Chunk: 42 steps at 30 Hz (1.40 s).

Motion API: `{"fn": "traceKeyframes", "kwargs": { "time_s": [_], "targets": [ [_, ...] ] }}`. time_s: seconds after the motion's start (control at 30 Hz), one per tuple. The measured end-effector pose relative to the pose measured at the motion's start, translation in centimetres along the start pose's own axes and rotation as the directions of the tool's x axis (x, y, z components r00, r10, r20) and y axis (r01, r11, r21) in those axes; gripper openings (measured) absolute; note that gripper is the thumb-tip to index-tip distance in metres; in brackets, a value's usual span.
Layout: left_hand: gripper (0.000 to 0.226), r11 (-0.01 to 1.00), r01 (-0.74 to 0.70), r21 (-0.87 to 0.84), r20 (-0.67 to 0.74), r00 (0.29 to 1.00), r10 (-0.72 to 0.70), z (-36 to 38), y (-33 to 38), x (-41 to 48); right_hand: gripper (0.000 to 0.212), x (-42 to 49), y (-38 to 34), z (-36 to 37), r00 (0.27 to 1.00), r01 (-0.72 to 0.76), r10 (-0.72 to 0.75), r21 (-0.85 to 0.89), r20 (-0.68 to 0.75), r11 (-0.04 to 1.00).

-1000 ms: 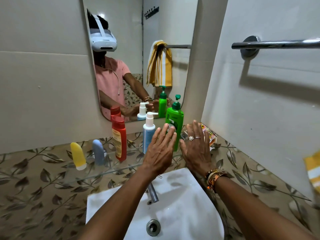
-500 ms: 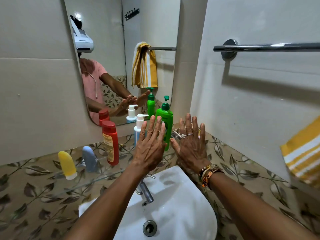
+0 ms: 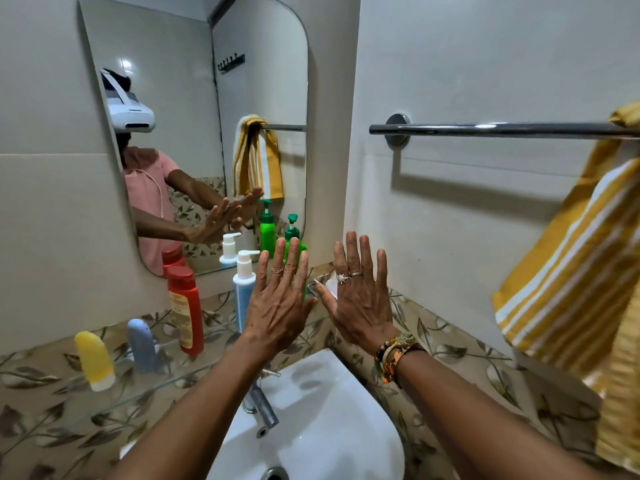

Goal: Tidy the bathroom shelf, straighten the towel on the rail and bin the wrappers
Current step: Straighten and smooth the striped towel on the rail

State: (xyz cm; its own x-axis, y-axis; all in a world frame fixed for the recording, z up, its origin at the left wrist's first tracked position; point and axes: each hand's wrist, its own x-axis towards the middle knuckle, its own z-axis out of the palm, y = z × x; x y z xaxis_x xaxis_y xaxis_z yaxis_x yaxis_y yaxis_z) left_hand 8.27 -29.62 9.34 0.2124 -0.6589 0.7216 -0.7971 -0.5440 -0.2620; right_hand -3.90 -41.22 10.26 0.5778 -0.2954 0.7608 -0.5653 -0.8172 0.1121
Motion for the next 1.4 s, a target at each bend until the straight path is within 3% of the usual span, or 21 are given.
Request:
{"fn": "traceKeyframes", "kwargs": {
  "time_s": [0.23, 0.83, 1.4],
  "targets": [
    [0.086, 0.999, 0.052, 0.012, -0.003, 0.999, -0.052, -1.4, 1.3, -0.2, 0.087, -1.0, 1.6, -2.7, 0.994, 0.026, -0.022, 0.036, -0.11, 0.999],
    [0.083, 0.996, 0.066, -0.058, -0.082, 0.994, -0.071, -9.0, 8.6, 1.1, 0.079, -4.7, 6.7, -10.8, 0.99, 0.012, -0.008, 0.028, -0.14, 1.0],
    [0.089, 0.954, -0.139, -0.266, -0.136, 0.985, 0.106, -13.3, 8.8, 1.2, 0.079, -8.5, 5.8, -18.7, 0.978, -0.162, 0.133, -0.189, -0.158, 0.968]
  ]
}}
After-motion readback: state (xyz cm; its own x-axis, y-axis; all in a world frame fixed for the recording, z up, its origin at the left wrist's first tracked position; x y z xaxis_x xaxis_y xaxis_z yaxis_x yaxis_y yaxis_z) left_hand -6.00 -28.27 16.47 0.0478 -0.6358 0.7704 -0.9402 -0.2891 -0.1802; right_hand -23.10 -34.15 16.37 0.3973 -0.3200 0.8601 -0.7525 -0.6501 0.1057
